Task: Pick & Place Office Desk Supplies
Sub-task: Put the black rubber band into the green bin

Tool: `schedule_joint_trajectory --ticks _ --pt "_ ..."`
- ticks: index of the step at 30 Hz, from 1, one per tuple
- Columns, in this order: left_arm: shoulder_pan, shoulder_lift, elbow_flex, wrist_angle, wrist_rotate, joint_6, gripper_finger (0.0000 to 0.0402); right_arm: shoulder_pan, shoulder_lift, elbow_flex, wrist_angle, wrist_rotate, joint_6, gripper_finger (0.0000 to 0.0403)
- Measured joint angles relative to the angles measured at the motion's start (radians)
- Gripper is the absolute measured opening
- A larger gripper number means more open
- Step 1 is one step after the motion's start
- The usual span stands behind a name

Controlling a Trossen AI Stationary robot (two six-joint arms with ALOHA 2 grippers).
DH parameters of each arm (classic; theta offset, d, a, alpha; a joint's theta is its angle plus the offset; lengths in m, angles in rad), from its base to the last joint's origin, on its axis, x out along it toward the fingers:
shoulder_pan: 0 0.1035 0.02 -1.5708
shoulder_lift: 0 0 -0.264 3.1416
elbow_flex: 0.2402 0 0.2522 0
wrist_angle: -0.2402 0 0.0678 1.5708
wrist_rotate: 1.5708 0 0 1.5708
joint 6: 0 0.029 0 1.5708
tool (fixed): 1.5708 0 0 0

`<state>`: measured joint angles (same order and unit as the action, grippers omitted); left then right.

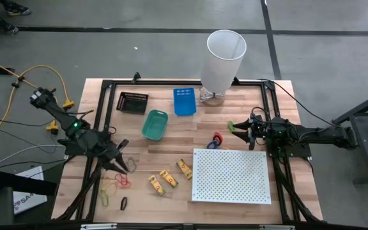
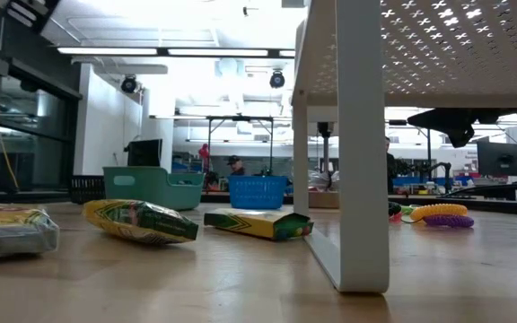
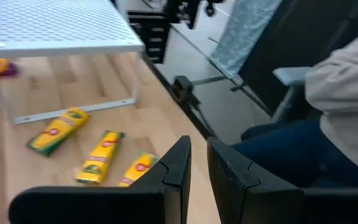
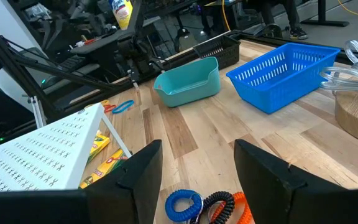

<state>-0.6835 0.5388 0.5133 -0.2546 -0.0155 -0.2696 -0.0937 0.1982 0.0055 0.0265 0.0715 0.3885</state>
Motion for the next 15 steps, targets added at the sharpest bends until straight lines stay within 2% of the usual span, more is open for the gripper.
schedule_joint_trajectory --ticks 9,15 --pt "-0.209 0.043 0.0 0.011 -0.112 -0.093 0.005 0.0 0.0 0.0 0.0 0.0 0.0 0.0188" --pt "-0.297 0.094 0.013 0.026 -0.224 -0.184 0.005 0.0 0.0 0.0 0.0 0.0 0.0 0.0188"
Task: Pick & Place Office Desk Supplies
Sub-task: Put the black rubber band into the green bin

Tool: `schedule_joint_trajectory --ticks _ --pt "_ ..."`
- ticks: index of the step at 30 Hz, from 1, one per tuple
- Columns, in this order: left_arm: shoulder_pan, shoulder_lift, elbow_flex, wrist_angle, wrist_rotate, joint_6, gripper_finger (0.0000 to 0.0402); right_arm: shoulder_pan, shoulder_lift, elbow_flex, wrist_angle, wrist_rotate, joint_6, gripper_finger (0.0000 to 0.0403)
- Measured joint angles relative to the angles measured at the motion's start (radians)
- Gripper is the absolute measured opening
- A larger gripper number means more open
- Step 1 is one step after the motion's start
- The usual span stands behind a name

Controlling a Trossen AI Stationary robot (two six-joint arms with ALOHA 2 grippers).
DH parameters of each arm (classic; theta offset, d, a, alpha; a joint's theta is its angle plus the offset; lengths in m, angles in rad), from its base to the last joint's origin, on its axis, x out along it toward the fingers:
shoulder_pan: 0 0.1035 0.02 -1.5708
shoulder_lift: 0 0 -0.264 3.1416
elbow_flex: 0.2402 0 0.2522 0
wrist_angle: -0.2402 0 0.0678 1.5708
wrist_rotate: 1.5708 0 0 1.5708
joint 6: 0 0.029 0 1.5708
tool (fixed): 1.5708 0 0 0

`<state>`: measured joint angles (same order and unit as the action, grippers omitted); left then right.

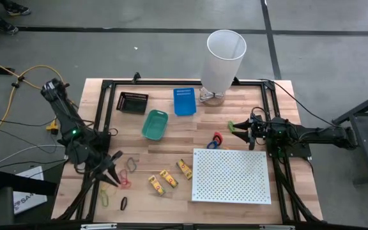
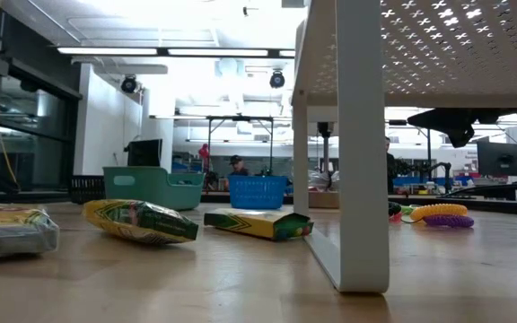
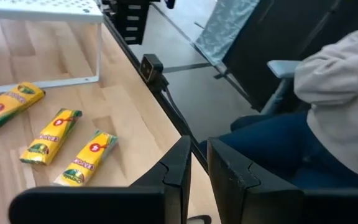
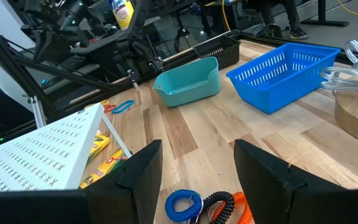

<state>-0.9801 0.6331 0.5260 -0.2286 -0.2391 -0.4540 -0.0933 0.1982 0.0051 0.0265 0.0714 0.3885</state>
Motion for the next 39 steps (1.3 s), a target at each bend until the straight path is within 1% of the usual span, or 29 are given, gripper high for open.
schedule_joint_trajectory --ticks 2,7,18,20,24,28,34,39 --pt "-0.022 0.03 0.015 0.001 -0.033 -0.036 0.005 0.0 0.0 0.0 0.0 0.0 0.0 0.0188" --pt "-0.057 0.147 0.08 -0.032 -0.067 -0.113 0.005 0.0 0.0 0.0 0.0 0.0 0.0 0.0188" --pt "-0.066 0.442 0.344 -0.352 -0.074 -0.431 0.005 0.0 0.0 0.0 0.0 0.0 0.0 0.0188" --pt "-0.066 0.48 0.371 -0.421 -0.047 -0.52 0.005 0.0 0.0 0.0 0.0 0.0 0.0 0.0188" --pt "-0.066 0.534 0.372 -0.513 0.069 -0.716 0.005 0.0 0.0 0.0 0.0 0.0 0.0 0.0188" --pt "-0.066 0.578 0.372 -0.576 0.134 -0.885 0.005 0.0 0.0 0.0 0.0 0.0 0.0 0.0188" --pt "-0.054 0.608 0.372 -0.591 0.187 -1.041 0.005 0.0 0.0 0.0 0.0 0.0 0.0 0.0188" --pt "-0.059 0.627 0.372 -0.577 0.183 -1.116 0.005 0.0 0.0 0.0 0.0 0.0 0.0 0.0188"
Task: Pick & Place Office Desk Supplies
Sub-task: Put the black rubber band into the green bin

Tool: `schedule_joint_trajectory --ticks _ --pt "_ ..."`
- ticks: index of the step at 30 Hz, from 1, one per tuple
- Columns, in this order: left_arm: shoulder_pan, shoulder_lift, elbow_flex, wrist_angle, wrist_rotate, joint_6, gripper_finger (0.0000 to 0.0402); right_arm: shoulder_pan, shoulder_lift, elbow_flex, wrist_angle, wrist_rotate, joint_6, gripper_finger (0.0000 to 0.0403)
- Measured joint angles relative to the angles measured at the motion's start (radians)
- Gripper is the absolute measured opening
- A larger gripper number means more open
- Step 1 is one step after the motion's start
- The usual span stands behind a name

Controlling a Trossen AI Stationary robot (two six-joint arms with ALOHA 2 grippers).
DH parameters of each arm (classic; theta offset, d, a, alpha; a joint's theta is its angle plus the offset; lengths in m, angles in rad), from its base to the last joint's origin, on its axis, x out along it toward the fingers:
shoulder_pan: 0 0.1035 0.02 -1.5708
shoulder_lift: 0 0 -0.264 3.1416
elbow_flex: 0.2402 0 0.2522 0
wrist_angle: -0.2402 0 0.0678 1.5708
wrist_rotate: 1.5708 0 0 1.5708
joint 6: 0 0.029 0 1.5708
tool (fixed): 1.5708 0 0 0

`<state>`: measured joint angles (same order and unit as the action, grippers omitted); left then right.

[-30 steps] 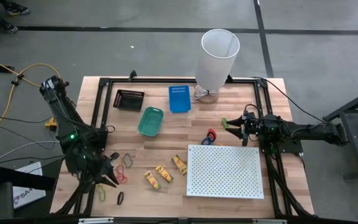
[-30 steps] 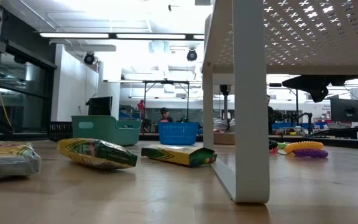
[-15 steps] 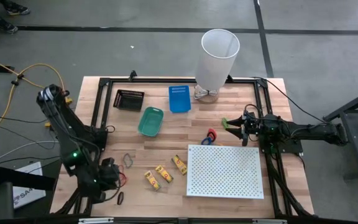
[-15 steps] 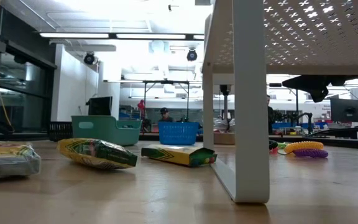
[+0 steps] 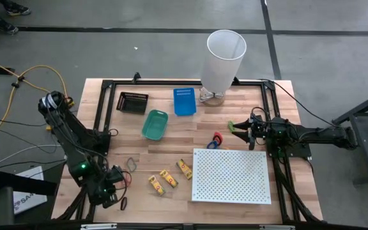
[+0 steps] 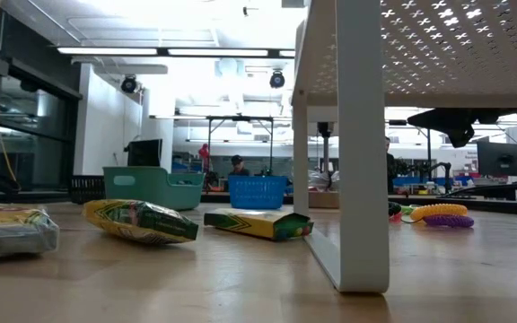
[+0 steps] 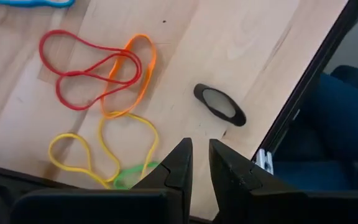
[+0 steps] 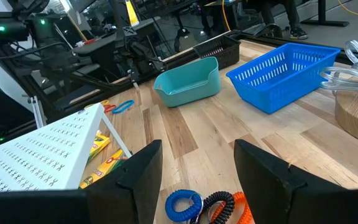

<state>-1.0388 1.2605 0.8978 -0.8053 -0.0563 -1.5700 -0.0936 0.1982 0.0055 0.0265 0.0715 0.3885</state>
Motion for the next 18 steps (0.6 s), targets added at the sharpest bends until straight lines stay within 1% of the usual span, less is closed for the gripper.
schedule_joint_trajectory --ticks 4,7,14,18 --pt "-0.029 0.033 0.002 0.065 -0.047 -0.056 0.005 0.0 0.0 0.0 0.0 0.0 0.0 0.0188" --pt "-0.051 0.078 0.021 0.082 -0.089 -0.102 0.005 0.0 0.0 0.0 0.0 0.0 0.0 0.0188" --pt "-0.067 0.196 0.109 0.083 -0.115 -0.185 0.005 0.0 0.0 0.0 0.0 0.0 0.0 0.0188" --pt "-0.066 0.252 0.148 0.058 -0.115 -0.248 0.005 0.0 0.0 0.0 0.0 0.0 0.0 0.0188"
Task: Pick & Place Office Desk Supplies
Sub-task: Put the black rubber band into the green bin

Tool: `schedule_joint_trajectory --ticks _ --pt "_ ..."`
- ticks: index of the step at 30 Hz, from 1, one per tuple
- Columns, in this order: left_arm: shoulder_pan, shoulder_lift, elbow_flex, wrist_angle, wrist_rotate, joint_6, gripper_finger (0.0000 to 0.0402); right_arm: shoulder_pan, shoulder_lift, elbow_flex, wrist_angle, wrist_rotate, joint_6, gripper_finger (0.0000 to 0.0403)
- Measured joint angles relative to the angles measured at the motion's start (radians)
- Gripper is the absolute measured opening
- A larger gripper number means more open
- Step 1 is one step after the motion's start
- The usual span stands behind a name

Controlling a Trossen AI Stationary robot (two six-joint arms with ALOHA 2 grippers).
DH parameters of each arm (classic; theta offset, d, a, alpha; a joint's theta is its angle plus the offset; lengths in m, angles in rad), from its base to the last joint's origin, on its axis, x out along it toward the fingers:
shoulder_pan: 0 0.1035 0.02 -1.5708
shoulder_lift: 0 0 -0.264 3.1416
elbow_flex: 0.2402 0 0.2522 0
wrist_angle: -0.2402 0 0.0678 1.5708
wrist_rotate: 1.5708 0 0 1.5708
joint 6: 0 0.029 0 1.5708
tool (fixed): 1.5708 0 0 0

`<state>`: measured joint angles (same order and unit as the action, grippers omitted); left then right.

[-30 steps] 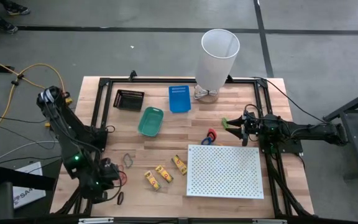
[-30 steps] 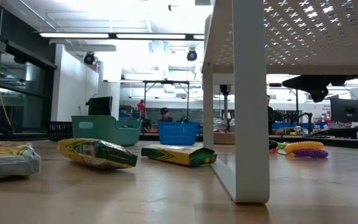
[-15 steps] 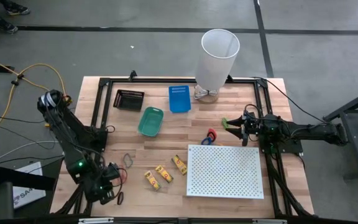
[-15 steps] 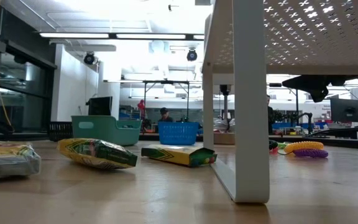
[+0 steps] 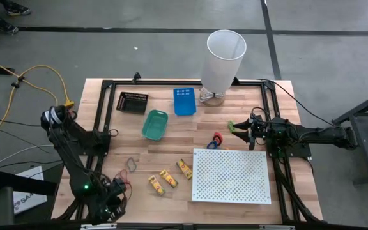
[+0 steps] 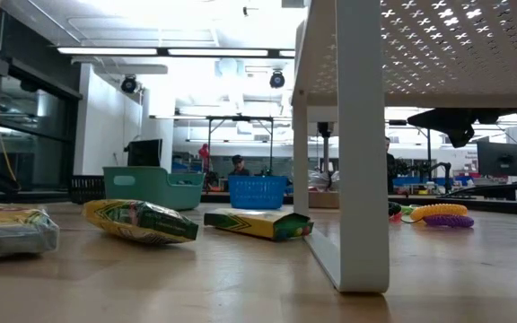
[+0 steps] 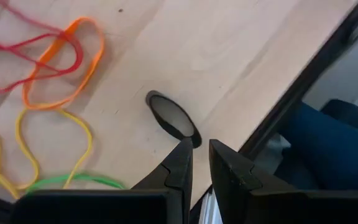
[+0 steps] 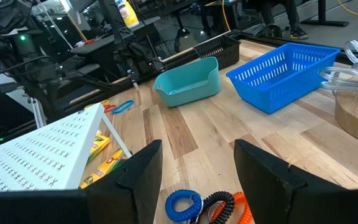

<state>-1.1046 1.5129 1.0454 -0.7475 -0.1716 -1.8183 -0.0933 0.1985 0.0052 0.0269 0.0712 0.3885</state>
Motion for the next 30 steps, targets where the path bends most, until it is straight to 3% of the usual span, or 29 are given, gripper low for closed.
schedule_joint_trajectory --ticks 6,30 --pt "0.019 0.049 0.002 -0.001 0.039 -0.086 0.005 0.0 0.0 0.0 0.0 0.0 0.0 0.0188" --pt "0.055 0.121 0.001 -0.006 0.089 -0.138 0.005 0.0 0.0 0.0 0.0 0.0 0.0 0.0188"
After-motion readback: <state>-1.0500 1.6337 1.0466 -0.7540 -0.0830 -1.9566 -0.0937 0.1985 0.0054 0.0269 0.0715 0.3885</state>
